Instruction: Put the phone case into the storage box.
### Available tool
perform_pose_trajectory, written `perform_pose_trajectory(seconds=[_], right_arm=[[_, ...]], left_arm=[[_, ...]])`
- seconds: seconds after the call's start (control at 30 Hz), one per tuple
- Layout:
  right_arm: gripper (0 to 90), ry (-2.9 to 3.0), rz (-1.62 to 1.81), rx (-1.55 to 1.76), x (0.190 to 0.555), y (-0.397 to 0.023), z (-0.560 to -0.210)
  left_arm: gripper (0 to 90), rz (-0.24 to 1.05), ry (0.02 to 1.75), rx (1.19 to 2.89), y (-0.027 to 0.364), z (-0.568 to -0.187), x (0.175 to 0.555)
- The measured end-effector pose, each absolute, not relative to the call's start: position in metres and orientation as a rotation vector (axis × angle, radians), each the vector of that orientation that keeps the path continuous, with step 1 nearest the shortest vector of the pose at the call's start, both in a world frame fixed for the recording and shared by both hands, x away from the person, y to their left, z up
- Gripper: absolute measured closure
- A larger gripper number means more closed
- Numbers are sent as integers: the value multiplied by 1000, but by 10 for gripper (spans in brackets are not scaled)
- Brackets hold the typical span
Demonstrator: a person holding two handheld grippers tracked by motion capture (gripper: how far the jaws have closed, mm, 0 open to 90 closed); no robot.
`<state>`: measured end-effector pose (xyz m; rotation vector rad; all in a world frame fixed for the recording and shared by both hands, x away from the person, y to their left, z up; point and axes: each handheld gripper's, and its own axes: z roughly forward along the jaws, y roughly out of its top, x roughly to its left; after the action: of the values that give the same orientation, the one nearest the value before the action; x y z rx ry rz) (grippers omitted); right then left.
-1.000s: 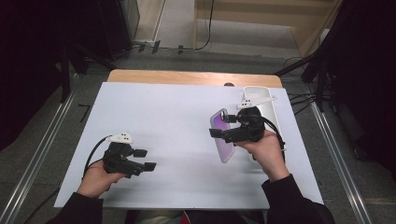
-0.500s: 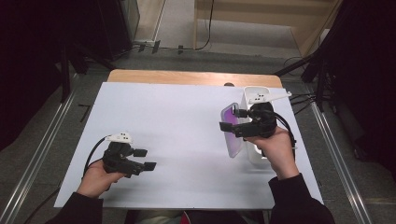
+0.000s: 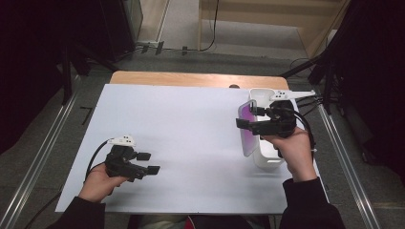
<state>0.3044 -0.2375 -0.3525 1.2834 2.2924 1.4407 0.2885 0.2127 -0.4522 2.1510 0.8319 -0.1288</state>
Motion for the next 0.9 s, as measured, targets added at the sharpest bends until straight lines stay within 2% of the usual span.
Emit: perform_pose_trajectory(seconds=[0.9], right_arm=[[149, 2095, 1405, 1403, 300, -283, -341]], left_arm=[[263, -133, 832, 2139, 214, -452, 289]])
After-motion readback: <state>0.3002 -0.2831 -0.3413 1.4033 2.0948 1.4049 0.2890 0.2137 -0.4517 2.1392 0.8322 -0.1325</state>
